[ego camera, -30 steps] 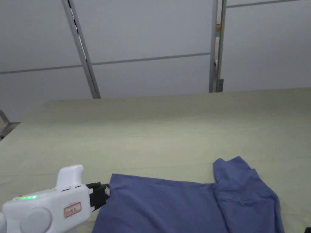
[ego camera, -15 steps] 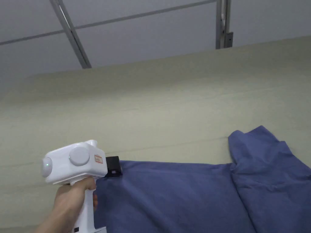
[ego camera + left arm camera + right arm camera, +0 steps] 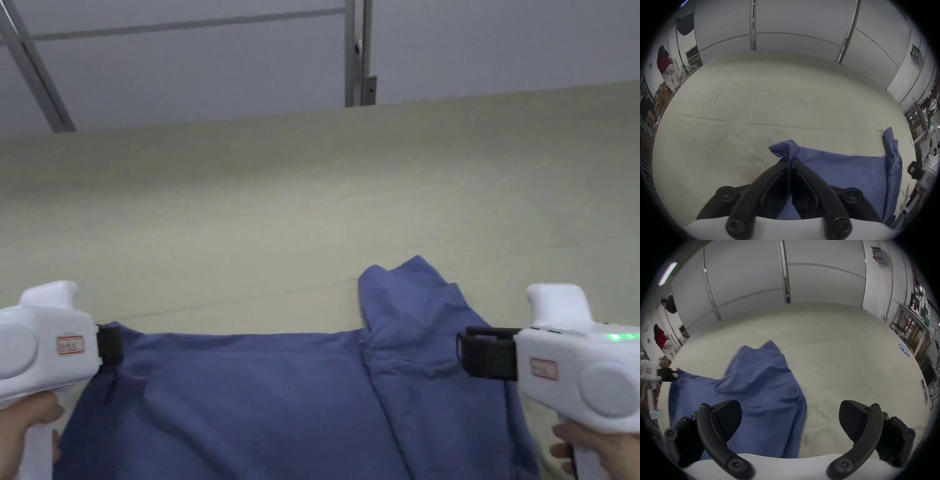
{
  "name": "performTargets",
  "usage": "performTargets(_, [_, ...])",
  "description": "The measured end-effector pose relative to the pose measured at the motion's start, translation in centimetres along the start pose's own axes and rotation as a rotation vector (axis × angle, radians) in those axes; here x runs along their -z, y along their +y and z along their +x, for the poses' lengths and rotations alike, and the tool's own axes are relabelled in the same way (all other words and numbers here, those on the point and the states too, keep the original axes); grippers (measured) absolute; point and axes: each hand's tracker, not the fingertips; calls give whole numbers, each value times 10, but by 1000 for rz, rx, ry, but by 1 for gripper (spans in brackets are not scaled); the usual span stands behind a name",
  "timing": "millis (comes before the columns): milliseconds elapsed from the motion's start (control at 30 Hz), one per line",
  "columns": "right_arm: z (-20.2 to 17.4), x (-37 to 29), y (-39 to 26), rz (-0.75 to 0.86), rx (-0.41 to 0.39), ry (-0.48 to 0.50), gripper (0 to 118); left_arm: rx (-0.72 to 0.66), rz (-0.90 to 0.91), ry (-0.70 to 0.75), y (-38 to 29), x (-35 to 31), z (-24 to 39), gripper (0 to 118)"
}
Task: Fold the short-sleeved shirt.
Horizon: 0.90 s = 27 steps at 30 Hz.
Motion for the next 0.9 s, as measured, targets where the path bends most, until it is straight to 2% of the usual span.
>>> performTargets(33, [2,13,4,-50,4,4,110,0,1,1,-1,-2,0,3])
performTargets(100, [-9,37,5,-181,-1,23,74,7,8,-5,-2,-5,-1,3])
performTargets(133, [-16,40,1,-205,-14,24,67,13,11,-6,-3,-5,-1,3])
performTargets(167, [-20,35,-2,-106,-97,-79,36,18,13,-4,-4,-7,0,3])
performTargets(200, [-27,29,-2,-75,-147,-31,6,20,17,-9,-5,-9,0,3])
performTargets(233, [-31,27,-4,-66,-154,21,6,19,23,-20,-6,-11,0,3])
performTargets(300, [-37,26,-9,-61,-119,8,6,13,35,-39,-10,-19,1,3])
performTargets(333, [-36,26,-11,-44,-93,67,6,8,46,-50,-11,-23,0,3])
performTargets(400, [-34,19,-14,23,19,55,6,-5,71,-75,-17,-40,-1,3])
performTargets(433, [-25,6,-19,64,65,83,6,-7,83,-83,-19,-50,-2,3])
performTargets(467, [-18,-10,-22,154,120,155,6,-9,115,-100,-22,-62,-4,3])
performTargets(567, [-9,-74,-31,343,152,179,6,-9,239,-131,-35,-110,-8,3])
performTargets(667, [3,-138,-40,479,219,225,6,-23,376,-135,-56,-164,-9,3])
performTargets(800, [16,-226,-60,645,274,263,6,-75,604,-74,-100,-239,-3,3])
performTargets(900, [17,-289,-77,804,278,245,6,-109,763,-31,-130,-290,3,3])
